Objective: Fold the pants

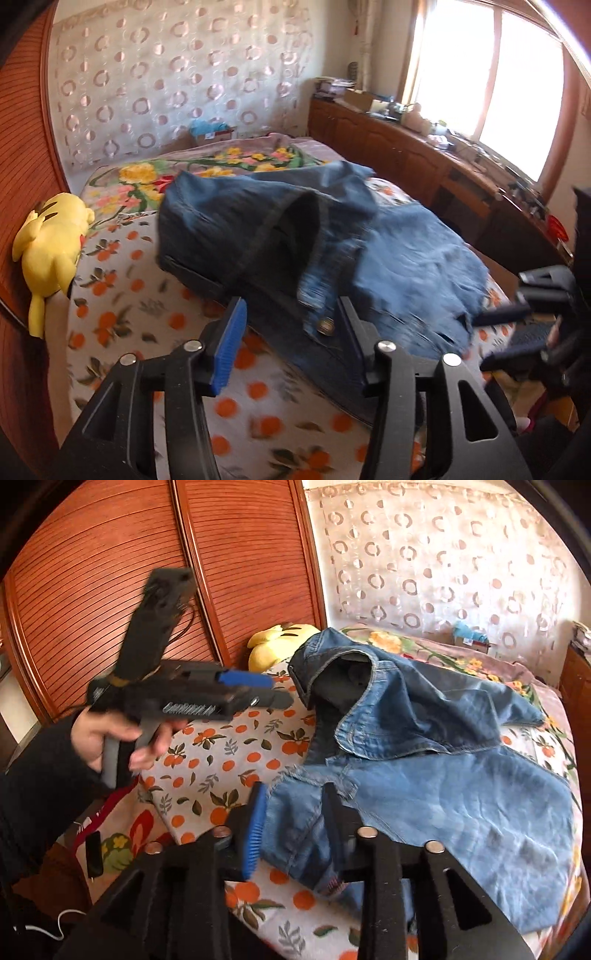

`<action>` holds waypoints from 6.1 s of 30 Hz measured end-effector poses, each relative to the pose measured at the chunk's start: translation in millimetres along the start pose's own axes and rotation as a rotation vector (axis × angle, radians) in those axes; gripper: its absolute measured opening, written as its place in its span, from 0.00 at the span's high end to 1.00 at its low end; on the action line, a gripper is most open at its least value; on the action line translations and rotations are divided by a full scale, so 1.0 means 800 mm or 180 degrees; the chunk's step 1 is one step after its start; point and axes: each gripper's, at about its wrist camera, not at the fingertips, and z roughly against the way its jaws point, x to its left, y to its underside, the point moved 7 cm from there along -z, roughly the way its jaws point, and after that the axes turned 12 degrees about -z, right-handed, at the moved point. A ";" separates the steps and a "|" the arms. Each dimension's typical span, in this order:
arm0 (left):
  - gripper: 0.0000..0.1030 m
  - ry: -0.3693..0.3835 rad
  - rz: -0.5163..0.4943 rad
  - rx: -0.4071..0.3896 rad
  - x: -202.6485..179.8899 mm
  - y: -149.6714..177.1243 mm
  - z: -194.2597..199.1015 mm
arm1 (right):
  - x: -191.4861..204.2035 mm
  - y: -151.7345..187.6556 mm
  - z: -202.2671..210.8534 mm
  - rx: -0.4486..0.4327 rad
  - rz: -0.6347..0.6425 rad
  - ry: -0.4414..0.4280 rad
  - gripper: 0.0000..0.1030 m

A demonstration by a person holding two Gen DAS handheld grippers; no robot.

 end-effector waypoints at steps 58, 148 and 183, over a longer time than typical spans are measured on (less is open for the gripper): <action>0.92 0.0014 -0.0092 -0.0628 -0.103 -0.077 0.092 | -0.270 0.127 0.091 -0.0344 -0.0988 0.1990 0.48; 0.94 -0.0884 -0.0146 0.0053 0.239 -0.112 -0.076 | -0.268 -0.021 -0.200 0.0168 -0.0710 0.0925 0.57; 0.72 -0.0095 0.0334 0.0366 0.005 0.083 -0.039 | -0.217 -0.003 -0.132 -0.0090 -0.0568 0.1134 0.56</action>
